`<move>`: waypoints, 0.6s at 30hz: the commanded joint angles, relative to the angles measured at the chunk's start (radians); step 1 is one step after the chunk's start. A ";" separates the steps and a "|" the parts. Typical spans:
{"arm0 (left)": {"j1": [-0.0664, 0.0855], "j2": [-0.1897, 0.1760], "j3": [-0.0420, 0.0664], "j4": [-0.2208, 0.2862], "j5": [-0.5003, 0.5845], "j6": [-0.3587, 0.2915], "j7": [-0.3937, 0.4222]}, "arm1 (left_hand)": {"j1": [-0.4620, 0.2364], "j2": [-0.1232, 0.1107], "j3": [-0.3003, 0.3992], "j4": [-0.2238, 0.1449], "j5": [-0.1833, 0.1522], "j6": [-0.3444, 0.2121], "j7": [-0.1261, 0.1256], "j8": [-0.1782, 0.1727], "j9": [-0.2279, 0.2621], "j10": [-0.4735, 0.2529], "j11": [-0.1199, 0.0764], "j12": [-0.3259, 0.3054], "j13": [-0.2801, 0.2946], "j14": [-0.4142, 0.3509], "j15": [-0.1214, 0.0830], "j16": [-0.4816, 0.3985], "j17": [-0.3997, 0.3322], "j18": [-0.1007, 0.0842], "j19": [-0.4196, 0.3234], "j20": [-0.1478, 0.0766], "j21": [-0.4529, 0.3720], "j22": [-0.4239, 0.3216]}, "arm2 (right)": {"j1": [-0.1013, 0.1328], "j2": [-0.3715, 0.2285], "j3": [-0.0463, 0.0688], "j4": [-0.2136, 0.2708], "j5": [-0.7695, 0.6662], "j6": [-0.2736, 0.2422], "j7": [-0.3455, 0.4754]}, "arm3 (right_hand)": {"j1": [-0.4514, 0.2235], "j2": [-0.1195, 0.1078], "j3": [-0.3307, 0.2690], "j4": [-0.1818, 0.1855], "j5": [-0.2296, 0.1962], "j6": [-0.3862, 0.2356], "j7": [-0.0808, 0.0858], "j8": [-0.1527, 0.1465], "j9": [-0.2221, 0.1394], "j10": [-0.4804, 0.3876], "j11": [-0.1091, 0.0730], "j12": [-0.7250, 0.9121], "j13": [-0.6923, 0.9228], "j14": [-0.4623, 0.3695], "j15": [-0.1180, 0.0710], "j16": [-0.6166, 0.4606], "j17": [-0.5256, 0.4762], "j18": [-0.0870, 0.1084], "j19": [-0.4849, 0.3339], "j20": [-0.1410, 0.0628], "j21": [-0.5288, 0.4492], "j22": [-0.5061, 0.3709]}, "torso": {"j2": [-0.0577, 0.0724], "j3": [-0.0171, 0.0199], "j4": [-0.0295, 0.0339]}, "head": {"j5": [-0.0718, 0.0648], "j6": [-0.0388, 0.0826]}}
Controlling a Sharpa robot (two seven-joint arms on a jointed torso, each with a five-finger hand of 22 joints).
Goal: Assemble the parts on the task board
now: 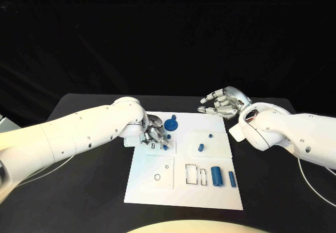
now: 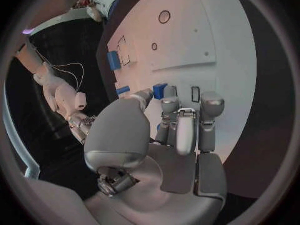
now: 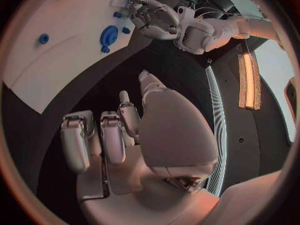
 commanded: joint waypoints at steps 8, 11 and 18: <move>-0.001 0.005 0.000 -0.001 0.018 0.019 0.001 | 0.106 0.000 0.164 -0.065 0.007 -0.020 -0.012 0.029 0.030 0.009 -0.012 -0.004 -0.001 0.056 -0.014 0.009 0.120 -0.013 0.002 -0.010 0.014 0.010 | 0.000 0.002 0.000 0.000 -0.006 0.013 0.005 | -0.001 0.005 -0.007 -0.002 0.003 -0.005 -0.001 0.007 -0.002 -0.001 -0.002 0.004 0.033 0.100 -0.002 -0.006 0.247 -0.003 0.098 0.000 -0.003 0.255 | 0.000 0.0003 0.0003 | -0.001 -0.003; -0.001 0.004 0.000 -0.001 0.026 0.013 0.002 | 0.101 -0.011 0.222 -0.083 0.008 -0.026 -0.011 0.040 0.042 0.013 -0.011 -0.006 -0.001 0.057 -0.013 0.009 0.122 -0.013 0.002 -0.009 0.017 0.012 | 0.000 0.002 0.000 0.000 -0.006 0.014 0.005 | -0.001 0.005 -0.007 -0.002 0.003 -0.005 -0.001 0.007 -0.002 -0.001 -0.002 0.004 0.033 0.100 -0.002 -0.006 0.247 -0.003 0.098 0.000 -0.003 0.255 | -0.001 0.0004 0.0001 | -0.001 -0.003; -0.002 -0.006 0.000 0.006 0.055 -0.020 0.005 | 0.065 -0.037 0.352 -0.140 0.011 -0.027 -0.011 0.071 0.071 0.035 -0.013 0.006 0.017 0.064 -0.015 0.016 0.138 -0.016 0.013 -0.010 0.031 0.030 | 0.000 0.002 0.000 0.000 -0.006 0.016 0.004 | 0.000 0.006 -0.006 -0.002 0.004 -0.004 -0.002 0.008 -0.002 0.000 -0.002 0.005 0.033 0.099 -0.002 -0.006 0.247 -0.003 0.098 0.000 -0.004 0.255 | 0.000 0.0002 -0.0006 | -0.001 -0.001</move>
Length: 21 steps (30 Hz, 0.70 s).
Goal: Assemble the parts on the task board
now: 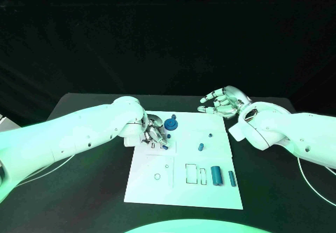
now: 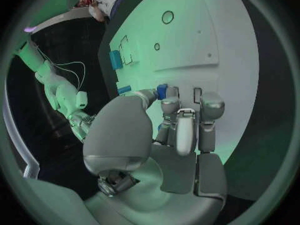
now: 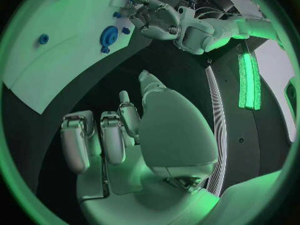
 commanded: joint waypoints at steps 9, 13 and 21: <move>-0.002 -0.044 0.001 0.040 0.080 -0.064 0.007 | -0.086 -0.032 0.288 -0.231 0.015 0.010 -0.016 0.031 0.073 0.044 -0.010 0.016 0.018 0.074 -0.017 0.014 0.158 -0.028 0.053 -0.012 0.045 0.065 | -0.001 -0.005 0.000 0.001 -0.006 0.016 0.004 | 0.001 0.007 -0.006 -0.002 0.006 -0.004 -0.002 0.005 -0.002 -0.001 -0.002 0.004 0.032 0.099 -0.002 -0.006 0.246 -0.003 0.098 0.000 -0.004 0.255 | 0.000 0.0009 0.0006 | -0.003 0.004; -0.003 -0.062 0.002 0.062 0.059 -0.105 0.012 | -0.104 -0.041 0.318 -0.253 0.023 0.017 -0.018 0.036 0.076 0.054 -0.013 0.018 0.022 0.077 -0.020 0.016 0.163 -0.032 0.067 -0.015 0.056 0.084 | -0.001 -0.007 0.000 0.003 -0.006 0.016 0.004 | 0.001 0.007 -0.006 -0.002 0.006 -0.004 -0.002 0.005 -0.002 -0.002 -0.002 0.003 0.032 0.099 -0.002 -0.006 0.246 -0.003 0.097 0.000 -0.005 0.255 | 0.000 0.0012 0.0017 | -0.003 0.003; -0.010 -0.088 0.002 0.106 -0.001 -0.171 0.023 | -0.128 -0.053 0.349 -0.273 0.041 0.029 -0.023 0.041 0.079 0.070 -0.018 0.024 0.030 0.080 -0.024 0.019 0.171 -0.037 0.087 -0.019 0.072 0.112 | -0.001 -0.010 0.000 0.005 -0.006 0.017 0.005 | 0.001 0.007 -0.006 -0.002 0.007 -0.004 -0.002 0.005 -0.002 -0.002 -0.002 0.003 0.031 0.099 -0.003 -0.006 0.246 -0.003 0.098 0.000 -0.005 0.255 | 0.000 0.0009 0.0015 | -0.001 0.000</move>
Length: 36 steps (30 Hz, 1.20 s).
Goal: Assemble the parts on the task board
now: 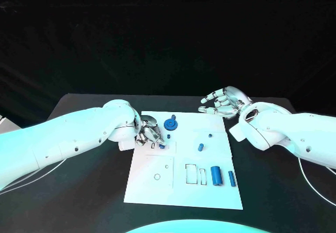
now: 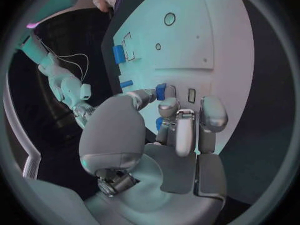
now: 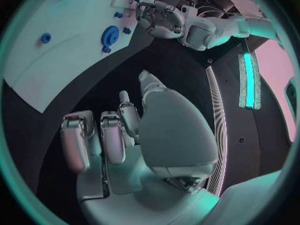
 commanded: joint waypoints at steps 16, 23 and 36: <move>-0.021 -0.005 0.000 0.034 -0.172 -0.089 0.010 | -0.019 -0.006 0.206 -0.198 0.016 0.025 -0.017 0.006 0.021 0.015 -0.002 0.008 0.004 0.079 -0.010 0.006 0.174 -0.015 0.018 -0.001 0.014 0.016 | -0.002 -0.001 0.000 0.003 -0.006 0.016 0.007 | 0.000 0.008 -0.007 -0.001 0.008 -0.004 -0.002 0.005 -0.001 -0.002 -0.002 0.003 0.031 0.099 -0.003 -0.006 0.246 -0.003 0.097 0.000 -0.005 0.255 | -0.001 -0.0015 -0.0017 | 0.007 -0.006; -0.024 -0.001 0.000 0.033 -0.186 -0.083 0.007 | -0.022 -0.007 0.210 -0.201 0.019 0.027 -0.018 0.007 0.021 0.018 -0.003 0.009 0.006 0.080 -0.011 0.007 0.176 -0.016 0.021 -0.002 0.017 0.021 | -0.002 0.000 0.000 0.003 -0.006 0.016 0.007 | 0.000 0.008 -0.007 -0.001 0.008 -0.004 -0.002 0.005 -0.001 -0.002 -0.002 0.003 0.031 0.099 -0.003 -0.006 0.246 -0.003 0.097 0.000 -0.005 0.255 | 0.000 -0.0017 -0.0025 | 0.008 -0.005; -0.026 -0.002 0.000 0.031 -0.197 -0.023 0.001 | -0.028 -0.011 0.216 -0.205 0.024 0.029 -0.018 0.008 0.022 0.021 -0.004 0.010 0.007 0.081 -0.011 0.009 0.180 -0.017 0.024 -0.003 0.020 0.026 | -0.003 0.000 0.000 0.002 -0.006 0.018 0.007 | 0.000 0.008 -0.007 -0.001 0.008 -0.004 -0.002 0.005 -0.001 -0.002 -0.002 0.003 0.031 0.099 -0.003 -0.006 0.246 -0.003 0.097 0.000 -0.005 0.255 | 0.001 -0.0009 -0.0017 | 0.008 -0.008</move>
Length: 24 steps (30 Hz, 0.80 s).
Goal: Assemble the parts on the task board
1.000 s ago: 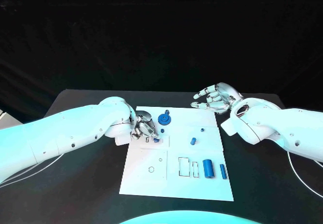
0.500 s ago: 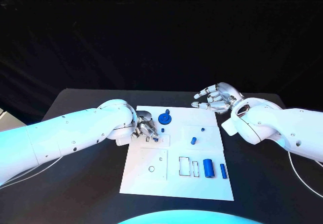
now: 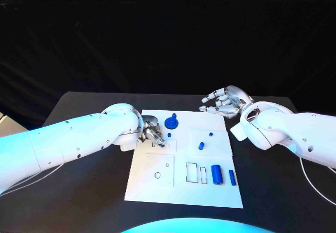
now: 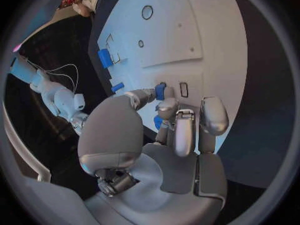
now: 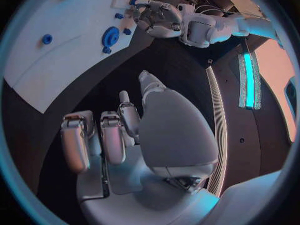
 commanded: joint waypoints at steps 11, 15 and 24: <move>-0.001 0.006 0.000 -0.001 -0.018 0.044 -0.001 | 0.000 0.009 0.194 -0.189 0.002 0.015 -0.012 0.002 0.006 0.006 -0.002 0.006 0.002 0.081 -0.004 0.005 0.181 -0.011 0.006 0.001 0.004 0.002 | -0.001 0.001 0.000 0.001 -0.006 0.015 0.007 | 0.000 0.008 -0.007 -0.001 0.004 -0.004 -0.002 0.005 -0.001 -0.002 -0.002 0.003 0.032 0.099 -0.003 -0.006 0.246 -0.003 0.097 0.000 -0.005 0.254 | 0.001 0.0002 0.0001 | 0.001 -0.001; -0.001 0.008 0.000 -0.002 -0.018 0.042 0.000 | 0.000 0.009 0.194 -0.189 0.002 0.015 -0.012 0.002 0.006 0.006 -0.002 0.006 0.002 0.081 -0.004 0.005 0.181 -0.011 0.006 0.001 0.004 0.002 | -0.001 0.001 0.000 0.001 -0.006 0.015 0.007 | -0.001 0.008 -0.007 -0.001 0.004 -0.004 -0.002 0.005 -0.002 -0.002 -0.002 0.003 0.031 0.099 -0.003 -0.006 0.246 -0.003 0.097 0.000 -0.005 0.254 | 0.001 0.0005 0.0003 | 0.001 -0.001; -0.001 0.023 0.000 -0.025 -0.011 0.053 -0.002 | -0.001 0.009 0.195 -0.189 0.002 0.016 -0.012 0.002 0.006 0.007 -0.002 0.007 0.004 0.081 -0.004 0.005 0.181 -0.011 0.007 0.001 0.005 0.003 | -0.001 0.001 0.000 0.002 -0.006 0.015 0.007 | -0.003 0.009 -0.009 -0.001 0.007 -0.005 -0.002 0.006 -0.002 -0.002 -0.002 0.003 0.031 0.099 -0.003 -0.006 0.245 -0.003 0.097 0.000 -0.005 0.254 | 0.001 0.0009 -0.0002 | 0.001 -0.003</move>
